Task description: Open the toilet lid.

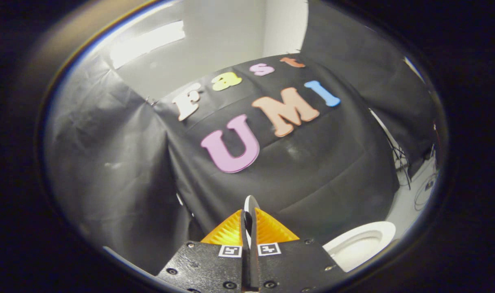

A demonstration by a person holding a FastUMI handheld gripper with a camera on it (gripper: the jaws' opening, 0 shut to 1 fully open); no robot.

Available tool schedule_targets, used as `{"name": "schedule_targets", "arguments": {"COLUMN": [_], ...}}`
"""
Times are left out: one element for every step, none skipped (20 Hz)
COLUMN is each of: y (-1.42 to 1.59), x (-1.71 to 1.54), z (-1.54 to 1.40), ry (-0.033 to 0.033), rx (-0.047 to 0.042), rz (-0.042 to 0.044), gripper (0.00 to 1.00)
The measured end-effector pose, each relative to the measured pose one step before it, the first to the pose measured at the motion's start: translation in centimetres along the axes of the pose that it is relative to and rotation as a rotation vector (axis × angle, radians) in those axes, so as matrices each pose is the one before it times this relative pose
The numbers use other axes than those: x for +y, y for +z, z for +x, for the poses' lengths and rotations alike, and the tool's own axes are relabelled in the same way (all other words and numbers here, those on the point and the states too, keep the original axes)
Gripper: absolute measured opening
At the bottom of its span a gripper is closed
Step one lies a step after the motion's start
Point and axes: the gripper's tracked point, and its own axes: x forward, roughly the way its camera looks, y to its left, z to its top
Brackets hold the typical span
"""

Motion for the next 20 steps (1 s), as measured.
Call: {"name": "schedule_targets", "arguments": {"y": [-0.453,-0.281,-0.659,-0.429,-0.405,-0.448,-0.283,-0.054,0.018,-0.107,-0.193,-0.316,0.108,-0.094,-0.121,-0.493,-0.136,-0.052,-0.127,0.172], "x": [1.279,1.192,1.128,1.056,1.189,0.99,0.817,0.92,0.71,0.398,0.382,0.499,0.542,0.573,0.837,0.847,0.86,0.567,0.331,0.02], "z": [0.255,0.298,-0.271,-0.15,-0.189,0.021,0.022,0.053,-0.078,0.105,-0.007,-0.078,0.025,0.115,0.04,0.066,0.058,0.09,-0.024,-0.051], "ry": [0.01404,0.01107,0.00964,0.00992,0.00849,0.00169,0.00188,0.0023,0.00274,0.00045,-0.00646,-0.00315,0.00009,0.01089,0.01999,0.02302,0.02482,0.01614,0.00566,-0.00645], "rx": [0.01878,0.01765,0.01541,0.01178,0.01566,0.01716,0.01447,0.01416,0.01103,0.01239,0.01048,0.01574,0.01635,0.01442,0.01011,0.00972,0.00836,0.00357,-0.00036,0.00047], "rz": [-0.04639,-0.03841,-0.03306,-0.02827,-0.03217,-0.04697,-0.04783,-0.03372,-0.02414,-0.01979,-0.02811,-0.03323,-0.03296,-0.02522,-0.007,-0.00135,0.00412,0.00837,0.00972,0.00274], "gripper": [0.0,0.0,0.0,0.0,0.0,0.0,0.0,0.0,0.0,0.0,0.0,0.0,0.0,0.0,0.0,0.0,0.0,0.0,0.0,0.0]}}
